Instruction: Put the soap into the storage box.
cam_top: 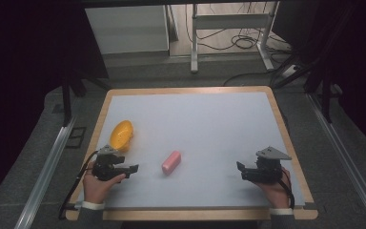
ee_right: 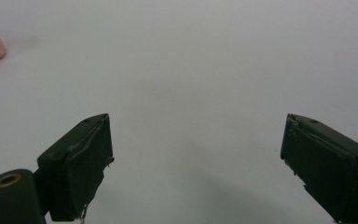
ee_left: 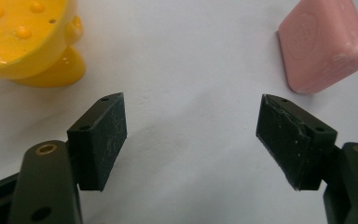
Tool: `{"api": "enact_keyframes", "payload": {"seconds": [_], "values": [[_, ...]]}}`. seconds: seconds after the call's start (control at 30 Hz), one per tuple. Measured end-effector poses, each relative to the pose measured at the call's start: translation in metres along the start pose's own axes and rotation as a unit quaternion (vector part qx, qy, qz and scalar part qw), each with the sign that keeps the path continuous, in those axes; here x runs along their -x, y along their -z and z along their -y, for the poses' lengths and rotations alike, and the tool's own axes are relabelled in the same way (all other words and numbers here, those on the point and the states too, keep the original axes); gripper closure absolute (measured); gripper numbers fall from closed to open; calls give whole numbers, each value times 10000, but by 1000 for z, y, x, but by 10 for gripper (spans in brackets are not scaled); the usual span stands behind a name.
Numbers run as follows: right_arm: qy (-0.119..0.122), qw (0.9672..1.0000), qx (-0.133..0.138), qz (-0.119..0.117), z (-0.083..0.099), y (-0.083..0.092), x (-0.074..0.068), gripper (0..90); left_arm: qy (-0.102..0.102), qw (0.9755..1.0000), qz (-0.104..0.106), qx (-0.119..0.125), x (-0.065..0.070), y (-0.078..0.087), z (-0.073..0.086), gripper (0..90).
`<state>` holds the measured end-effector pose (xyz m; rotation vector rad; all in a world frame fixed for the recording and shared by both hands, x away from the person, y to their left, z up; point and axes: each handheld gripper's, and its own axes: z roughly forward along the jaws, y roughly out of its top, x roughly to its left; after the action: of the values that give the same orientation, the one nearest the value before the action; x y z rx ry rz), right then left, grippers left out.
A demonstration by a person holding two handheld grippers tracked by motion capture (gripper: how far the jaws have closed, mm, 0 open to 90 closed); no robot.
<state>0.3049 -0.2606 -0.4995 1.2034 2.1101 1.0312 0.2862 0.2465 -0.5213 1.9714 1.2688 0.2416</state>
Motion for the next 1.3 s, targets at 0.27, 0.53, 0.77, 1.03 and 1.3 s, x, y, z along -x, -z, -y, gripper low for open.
{"api": "enact_keyframes", "payload": {"seconds": [0.27,0.53,0.77,1.03,1.3], "values": [[110,9998,-77,176,1,-1,-2,88,-8,10000,40,-8,0,2,1,245],[19,9998,-89,170,1,1,1,88,-44,9999,11,-92,-1,0,0,241],[-11,9999,-73,154,2,1,3,88,-37,10000,-24,-44,-3,5,1,241],[-8,9999,-68,131,2,2,1,88,-46,9999,-111,-79,-3,7,1,242],[9,9998,-146,120,6,-1,4,88,0,9990,-450,70,-2,12,1,265]]}}
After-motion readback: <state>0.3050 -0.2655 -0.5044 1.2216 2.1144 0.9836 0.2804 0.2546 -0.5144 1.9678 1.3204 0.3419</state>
